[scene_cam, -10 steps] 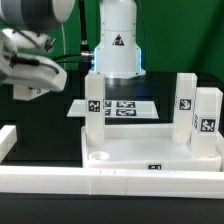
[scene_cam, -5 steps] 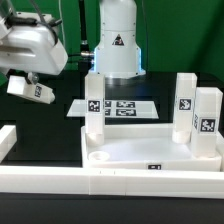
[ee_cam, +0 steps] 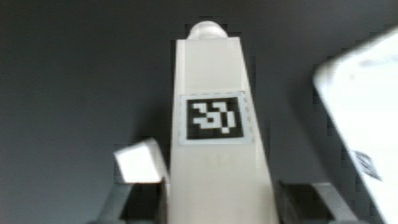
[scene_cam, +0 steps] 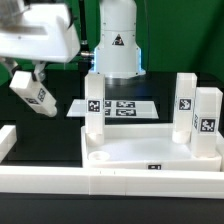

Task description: Assemble desk

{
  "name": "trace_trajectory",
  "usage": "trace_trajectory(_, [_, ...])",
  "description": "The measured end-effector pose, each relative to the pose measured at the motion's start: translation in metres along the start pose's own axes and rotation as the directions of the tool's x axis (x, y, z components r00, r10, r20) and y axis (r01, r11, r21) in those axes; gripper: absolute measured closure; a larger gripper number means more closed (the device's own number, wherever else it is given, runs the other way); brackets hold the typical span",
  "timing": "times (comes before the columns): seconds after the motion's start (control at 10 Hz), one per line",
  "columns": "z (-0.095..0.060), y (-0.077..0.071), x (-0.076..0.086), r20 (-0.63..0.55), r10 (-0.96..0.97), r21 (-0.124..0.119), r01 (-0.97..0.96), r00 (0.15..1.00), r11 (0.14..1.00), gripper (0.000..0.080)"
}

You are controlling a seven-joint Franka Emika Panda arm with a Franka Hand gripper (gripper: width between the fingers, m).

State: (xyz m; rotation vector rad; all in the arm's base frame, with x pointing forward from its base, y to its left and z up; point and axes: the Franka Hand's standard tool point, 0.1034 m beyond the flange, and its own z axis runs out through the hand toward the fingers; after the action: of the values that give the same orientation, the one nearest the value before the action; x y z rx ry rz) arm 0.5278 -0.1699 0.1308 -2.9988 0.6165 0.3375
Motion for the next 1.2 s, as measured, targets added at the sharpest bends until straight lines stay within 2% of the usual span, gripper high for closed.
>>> trace_trajectory(0.2, [-0.01,-0.015,0.005,-0.084,0.005,-0.004,-0.006,0.996,1.0,0.0509])
trace_trajectory(0.3, [-0.012,-0.015,0.016,-0.203,-0.003,-0.007,0.001,0.979,1.0,0.0509])
trace_trajectory(0.4, [-0.008,-0.015,0.011,-0.24,-0.003,-0.009,0.001,0.971,1.0,0.0509])
trace_trajectory(0.5, [-0.01,-0.015,0.017,-0.317,-0.009,-0.019,0.003,0.948,1.0,0.0509])
trace_trajectory(0.6, [-0.015,-0.025,0.018,-0.363,-0.016,-0.018,0.01,0.932,1.0,0.0509])
trace_trajectory(0.7, [-0.027,-0.038,0.025,-0.446,-0.034,-0.023,0.026,0.895,0.999,0.0509])
trace_trajectory(0.8, [-0.032,-0.048,0.027,-0.468,-0.045,-0.025,0.038,0.883,0.999,0.0509])
trace_trajectory(1.2, [-0.031,-0.052,0.027,-0.454,-0.055,-0.028,0.047,0.889,0.998,0.0509])
